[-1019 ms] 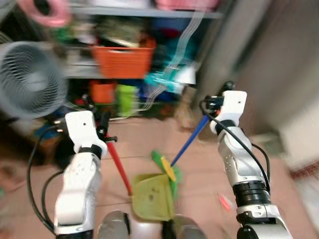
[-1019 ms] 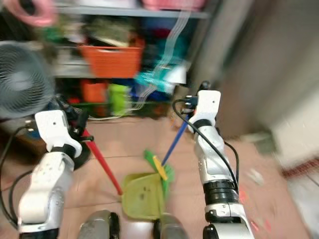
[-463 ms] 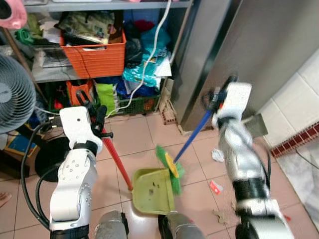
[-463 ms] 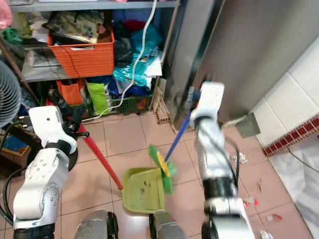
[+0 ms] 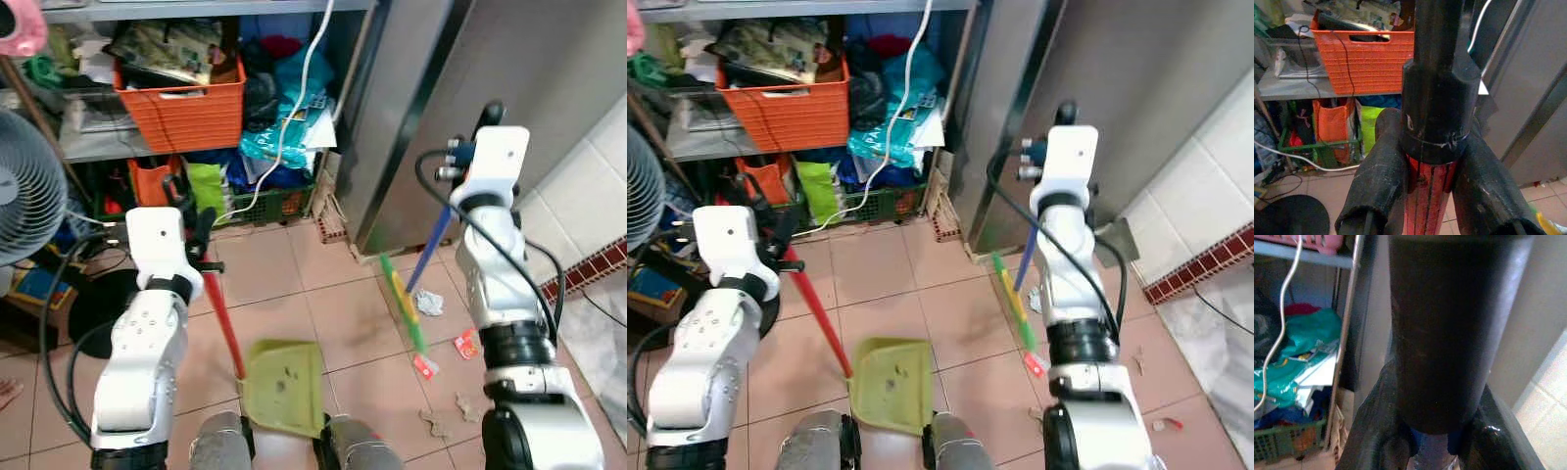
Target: Sweep floor
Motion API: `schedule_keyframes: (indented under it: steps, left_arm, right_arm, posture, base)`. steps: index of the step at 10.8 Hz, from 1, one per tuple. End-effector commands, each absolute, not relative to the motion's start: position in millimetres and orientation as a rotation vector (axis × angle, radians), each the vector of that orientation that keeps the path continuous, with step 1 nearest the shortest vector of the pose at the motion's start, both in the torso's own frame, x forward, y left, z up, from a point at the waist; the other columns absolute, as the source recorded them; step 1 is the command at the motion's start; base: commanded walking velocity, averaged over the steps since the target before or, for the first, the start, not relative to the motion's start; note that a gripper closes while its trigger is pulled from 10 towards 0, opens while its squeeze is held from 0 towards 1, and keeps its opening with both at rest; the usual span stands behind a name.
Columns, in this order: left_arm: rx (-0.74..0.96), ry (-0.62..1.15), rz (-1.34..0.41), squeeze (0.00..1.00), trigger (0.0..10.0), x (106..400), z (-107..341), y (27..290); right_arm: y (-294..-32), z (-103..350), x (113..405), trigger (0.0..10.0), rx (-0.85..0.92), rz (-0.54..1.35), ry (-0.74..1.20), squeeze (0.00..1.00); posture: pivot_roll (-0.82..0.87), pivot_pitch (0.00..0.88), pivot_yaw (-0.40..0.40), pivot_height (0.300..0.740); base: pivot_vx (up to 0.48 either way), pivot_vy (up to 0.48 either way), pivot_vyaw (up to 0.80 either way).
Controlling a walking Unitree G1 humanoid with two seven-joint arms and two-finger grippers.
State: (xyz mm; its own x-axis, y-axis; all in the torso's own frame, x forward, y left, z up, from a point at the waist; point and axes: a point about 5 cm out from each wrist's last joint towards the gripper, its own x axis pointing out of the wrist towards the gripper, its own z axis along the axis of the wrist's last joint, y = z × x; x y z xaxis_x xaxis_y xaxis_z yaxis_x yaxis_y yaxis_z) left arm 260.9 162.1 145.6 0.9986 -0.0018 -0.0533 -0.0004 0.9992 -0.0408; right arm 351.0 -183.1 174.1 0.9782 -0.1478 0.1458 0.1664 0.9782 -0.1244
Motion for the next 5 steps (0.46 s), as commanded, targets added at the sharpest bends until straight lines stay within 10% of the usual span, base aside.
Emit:
schedule_keyframes:
  steps: [1, 5]
  left_arm:
    - [-0.046, -0.029, 0.006, 0.0, 10.0, 264, 169, 160]
    - [-0.034, -0.037, -0.029, 0.0, 10.0, 274, 177, 152]
  right_arm:
    - [-181, 177, 349, 10.0, -0.129, -0.163, -0.155, 0.0]
    - [-195, 186, 348, 10.0, -0.159, -0.218, -0.174, 0.0]
  posture:
    - [0.06, 0.145, -0.03, 0.74]
    - [0.06, 0.116, -0.017, 0.74]
  base:
    - [0.0, 0.0, -0.8]
    - [0.0, 0.0, -0.8]
